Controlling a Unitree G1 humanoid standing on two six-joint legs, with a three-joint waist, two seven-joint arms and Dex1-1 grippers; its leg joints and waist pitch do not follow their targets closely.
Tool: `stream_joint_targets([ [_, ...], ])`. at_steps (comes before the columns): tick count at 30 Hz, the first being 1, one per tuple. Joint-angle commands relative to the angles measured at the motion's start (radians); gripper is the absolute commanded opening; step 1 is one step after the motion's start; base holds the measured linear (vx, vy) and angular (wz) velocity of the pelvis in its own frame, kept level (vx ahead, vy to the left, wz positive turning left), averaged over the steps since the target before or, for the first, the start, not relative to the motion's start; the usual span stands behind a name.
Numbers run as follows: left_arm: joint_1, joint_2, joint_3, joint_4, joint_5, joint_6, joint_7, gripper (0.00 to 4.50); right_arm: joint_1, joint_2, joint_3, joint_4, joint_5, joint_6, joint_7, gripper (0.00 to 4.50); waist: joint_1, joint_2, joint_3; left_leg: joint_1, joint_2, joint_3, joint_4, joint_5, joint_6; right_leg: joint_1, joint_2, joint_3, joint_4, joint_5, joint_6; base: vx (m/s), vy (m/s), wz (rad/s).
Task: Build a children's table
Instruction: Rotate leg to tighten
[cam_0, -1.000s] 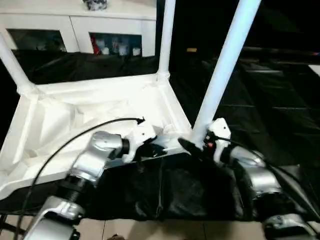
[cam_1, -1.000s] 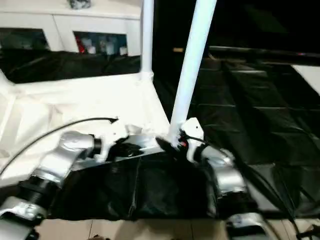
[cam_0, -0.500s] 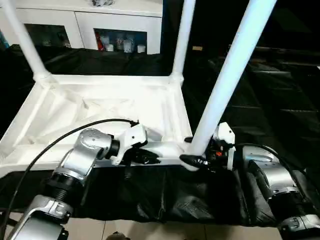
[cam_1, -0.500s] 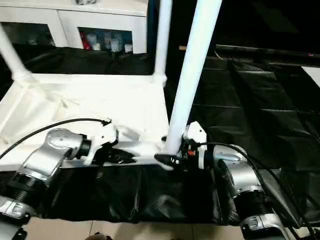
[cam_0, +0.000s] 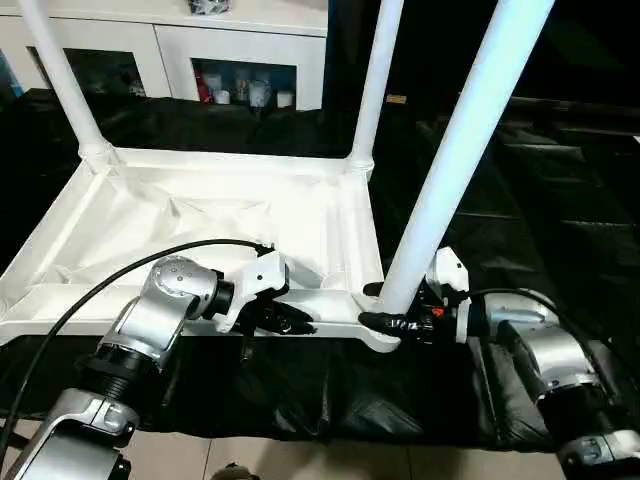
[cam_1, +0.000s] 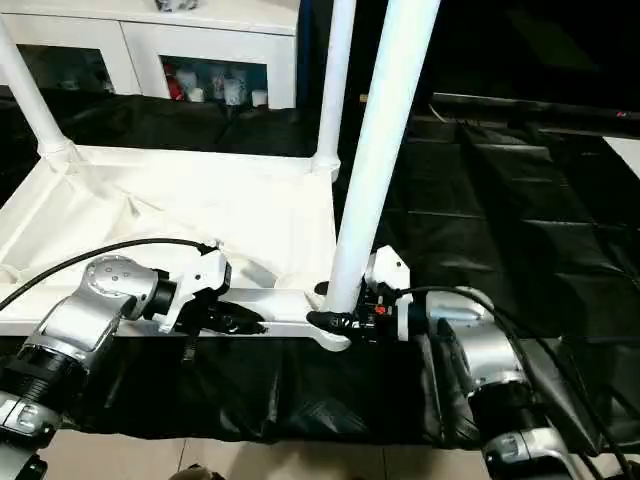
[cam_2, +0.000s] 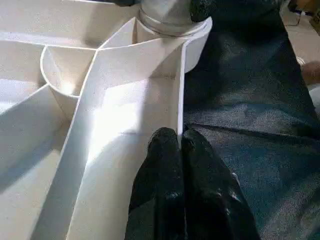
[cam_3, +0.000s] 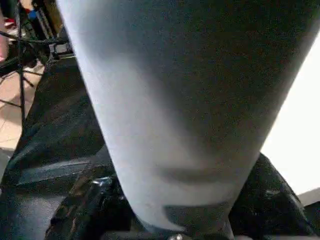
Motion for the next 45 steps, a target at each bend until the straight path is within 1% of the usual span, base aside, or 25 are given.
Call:
stream_joint_targets([
  [1, -0.002, -0.069, -0.025, 0.001, -0.009, 0.019, 0.070, 0.00, 0.011, 0.064, 0.048, 0.020, -0.002, 0.015, -0.039, 2.09, 0.001, -0.005, -0.054, 0.007, 0.022, -0.006, -0.065, -0.225, 0.040, 0.047, -0.044, 0.030, -0.072, -0.238, -0.208, 0.000, 0.000, 0.00],
  [4, -0.007, -0.127, -0.031, 0.016, 0.018, 0.052, 0.168, 0.00, -0.002, 0.133, -0.002, 0.093, -0.031, 0.018, -0.237, 2.04, -0.006, -0.006, -0.047, 0.012, 0.019, -0.011, -0.072, -0.285, 0.013, 0.043, -0.045, 0.030, -0.085, -0.347, -0.179, 0.000, 0.000, 0.00],
  [6, -0.007, -0.158, -0.037, 0.020, 0.027, 0.068, 0.205, 0.00, -0.003, 0.161, -0.012, 0.118, -0.045, 0.030, -0.314, 2.01, -0.016, -0.004, -0.040, 0.020, 0.018, -0.017, -0.079, -0.353, -0.012, 0.037, -0.046, 0.028, -0.098, -0.467, -0.146, 0.000, 0.000, 0.00],
  [8, -0.010, -0.182, -0.040, 0.029, 0.036, 0.074, 0.240, 0.00, -0.002, 0.183, -0.014, 0.129, -0.054, 0.027, -0.358, 2.01, -0.022, -0.005, -0.041, 0.025, 0.018, -0.021, -0.078, -0.386, -0.015, 0.033, -0.048, 0.027, -0.107, -0.527, -0.123, 0.000, 0.000, 0.00],
  [9, -0.023, -0.235, -0.043, 0.053, 0.057, 0.088, 0.318, 0.00, -0.012, 0.232, -0.019, 0.169, -0.079, 0.037, -0.472, 2.00, -0.025, -0.004, -0.041, 0.023, 0.018, -0.023, -0.080, -0.390, -0.015, 0.033, -0.048, 0.027, -0.110, -0.537, -0.114, 0.000, 0.000, 0.00],
  [11, -0.032, -0.261, -0.045, 0.065, 0.068, 0.097, 0.358, 0.00, -0.022, 0.258, -0.024, 0.193, -0.089, 0.050, -0.528, 1.98, -0.028, -0.005, -0.041, 0.024, 0.015, -0.025, -0.082, -0.398, -0.016, 0.032, -0.047, 0.023, -0.116, -0.565, -0.098, 0.000, 0.000, 0.00],
  [15, -0.060, -0.331, -0.054, 0.097, 0.085, 0.112, 0.433, 0.00, -0.085, 0.331, -0.053, 0.291, -0.109, 0.058, -0.710, 1.98, -0.036, 0.002, -0.042, 0.027, 0.013, -0.032, -0.085, -0.447, -0.025, 0.029, -0.048, 0.016, -0.129, -0.626, -0.071, 0.000, 0.000, 0.00],
  [16, -0.069, -0.352, -0.068, 0.109, 0.098, 0.105, 0.445, 0.00, -0.143, 0.364, -0.074, 0.355, -0.120, 0.048, -0.815, 1.98, -0.039, 0.006, -0.044, 0.031, 0.012, -0.034, -0.085, -0.463, -0.026, 0.027, -0.047, 0.014, -0.132, -0.612, -0.072, 0.000, 0.000, 0.00],
  [17, -0.069, -0.353, -0.069, 0.110, 0.099, 0.104, 0.444, 0.00, -0.148, 0.366, -0.075, 0.359, -0.121, 0.047, -0.821, 1.98, -0.048, 0.011, -0.043, 0.027, 0.011, -0.039, -0.091, -0.489, -0.033, 0.029, -0.044, 0.008, -0.130, -0.600, -0.077, 0.000, 0.000, 0.00],
  [18, -0.070, -0.354, -0.072, 0.110, 0.101, 0.103, 0.443, 0.00, -0.155, 0.370, -0.075, 0.365, -0.124, 0.045, -0.828, 1.98, -0.055, 0.012, -0.044, 0.022, 0.010, -0.044, -0.094, -0.507, -0.033, 0.037, -0.043, 0.001, -0.132, -0.593, -0.070, 0.000, 0.000, 0.00],
  [19, -0.069, -0.354, -0.071, 0.108, 0.104, 0.106, 0.443, 0.00, -0.162, 0.373, -0.071, 0.369, -0.138, 0.037, -0.836, 2.33, -0.056, 0.014, -0.046, 0.023, 0.010, -0.046, -0.093, -0.514, -0.031, 0.036, -0.044, 0.002, -0.134, -0.584, -0.070, 0.000, 0.000, 0.00],
  [21, -0.061, -0.343, -0.070, 0.089, 0.106, 0.116, 0.428, 0.00, -0.172, 0.374, -0.052, 0.370, -0.173, -0.004, -0.823, 2.67, -0.059, 0.011, -0.044, 0.027, 0.008, -0.046, -0.092, -0.536, -0.021, 0.030, -0.044, 0.001, -0.140, -0.586, -0.072, 0.000, 0.000, 0.00],
  [23, -0.057, -0.328, -0.066, 0.082, 0.104, 0.115, 0.415, 0.00, -0.169, 0.367, -0.057, 0.360, -0.159, -0.008, -0.790, 2.71, -0.057, 0.013, -0.048, 0.028, 0.008, -0.046, -0.092, -0.528, -0.013, 0.032, -0.047, 0.003, -0.141, -0.578, -0.078, 0.000, 0.000, 0.00],
  [24, -0.055, -0.316, -0.061, 0.078, 0.102, 0.114, 0.403, 0.00, -0.166, 0.360, -0.061, 0.353, -0.153, -0.014, -0.767, 2.79, -0.056, 0.012, -0.048, 0.021, 0.010, -0.046, -0.096, -0.508, -0.007, 0.036, -0.046, 0.005, -0.135, -0.533, -0.092, 0.000, 0.000, 0.00],
  [26, -0.050, -0.293, -0.051, 0.071, 0.092, 0.109, 0.376, 0.00, -0.150, 0.334, -0.064, 0.330, -0.141, -0.022, -0.708, 3.08, -0.055, 0.013, -0.049, 0.022, 0.012, -0.043, -0.096, -0.502, -0.006, 0.034, -0.045, 0.009, -0.131, -0.489, -0.111, 0.000, 0.000, 0.00],
  [27, -0.046, -0.279, -0.047, 0.068, 0.085, 0.101, 0.358, 0.00, -0.145, 0.317, -0.066, 0.325, -0.135, -0.034, -0.678, 3.16, -0.054, 0.008, -0.048, 0.021, 0.012, -0.040, -0.096, -0.498, -0.001, 0.036, -0.043, 0.010, -0.128, -0.471, -0.118, 0.000, 0.000, 0.00],
  [29, -0.039, -0.259, -0.043, 0.060, 0.072, 0.091, 0.327, 0.00, -0.136, 0.290, -0.063, 0.318, -0.130, -0.047, -0.632, 3.16, -0.051, 0.008, -0.052, 0.017, 0.014, -0.036, -0.095, -0.457, 0.008, 0.040, -0.046, 0.015, -0.123, -0.419, -0.137, 0.000, 0.000, 0.00],
  [33, -0.022, -0.205, -0.027, 0.034, 0.025, 0.063, 0.230, 0.00, -0.104, 0.204, -0.028, 0.265, -0.132, -0.076, -0.492, 3.75, -0.044, 0.006, -0.057, 0.012, 0.014, -0.026, -0.090, -0.352, 0.040, 0.048, -0.043, 0.019, -0.110, -0.313, -0.175, 0.016, -0.009, 0.01],
  [35, -0.015, -0.176, -0.025, 0.019, 0.003, 0.043, 0.171, 0.00, -0.086, 0.160, -0.013, 0.222, -0.119, -0.087, -0.390, 3.75, -0.041, 0.004, -0.060, 0.010, 0.013, -0.022, -0.083, -0.320, 0.049, 0.049, -0.043, 0.022, -0.105, -0.281, -0.188, 0.058, -0.038, 0.06],
  [37, -0.014, -0.160, -0.023, 0.014, -0.004, 0.039, 0.144, 0.00, -0.073, 0.130, 0.001, 0.192, -0.108, -0.089, -0.316, 3.75, -0.039, 0.004, -0.058, 0.013, 0.015, -0.017, -0.079, -0.300, 0.065, 0.045, -0.039, 0.024, -0.100, -0.240, -0.208, 0.062, -0.041, 0.07],
  [38, -0.014, -0.155, -0.023, 0.013, -0.005, 0.037, 0.137, 0.00, -0.069, 0.122, 0.004, 0.183, -0.103, -0.087, -0.293, 3.75, -0.038, 0.005, -0.062, 0.006, 0.015, -0.018, -0.078, -0.263, 0.070, 0.055, -0.041, 0.022, -0.091, -0.204, -0.221, 0.055, -0.032, 0.02],
  [39, -0.016, -0.140, -0.022, 0.011, -0.008, 0.034, 0.112, 0.00, -0.059, 0.096, 0.012, 0.153, -0.090, -0.083, -0.215, 3.75, -0.032, 0.006, -0.064, 0.008, 0.016, -0.016, -0.073, -0.222, 0.079, 0.056, -0.040, 0.021, -0.086, -0.154, -0.232, 0.055, -0.032, 0.02],
  [41, -0.017, -0.131, -0.022, 0.011, -0.010, 0.034, 0.097, 0.00, -0.053, 0.081, 0.018, 0.134, -0.079, -0.073, -0.169, 3.75, -0.028, 0.006, -0.061, 0.007, 0.017, -0.013, -0.072, -0.191, 0.091, 0.057, -0.038, 0.020, -0.081, -0.112, -0.248, 0.000, 0.000, 0.00],
  [42, -0.019, -0.117, -0.020, 0.012, -0.014, 0.033, 0.073, 0.00, -0.045, 0.055, 0.030, 0.107, -0.064, -0.061, -0.096, 3.51, -0.022, 0.007, -0.060, 0.009, 0.019, -0.013, -0.072, -0.185, 0.093, 0.059, -0.038, 0.019, -0.080, -0.114, -0.250, 0.000, 0.000, 0.00],
  [45, -0.025, -0.097, -0.018, 0.019, -0.018, 0.027, 0.042, 0.00, -0.043, 0.023, 0.048, 0.090, -0.046, -0.057, -0.022, 3.37, -0.014, 0.008, -0.057, 0.011, 0.023, -0.010, -0.071, -0.180, 0.095, 0.057, -0.035, 0.016, -0.076, -0.109, -0.259, 0.000, 0.000, 0.00],
])
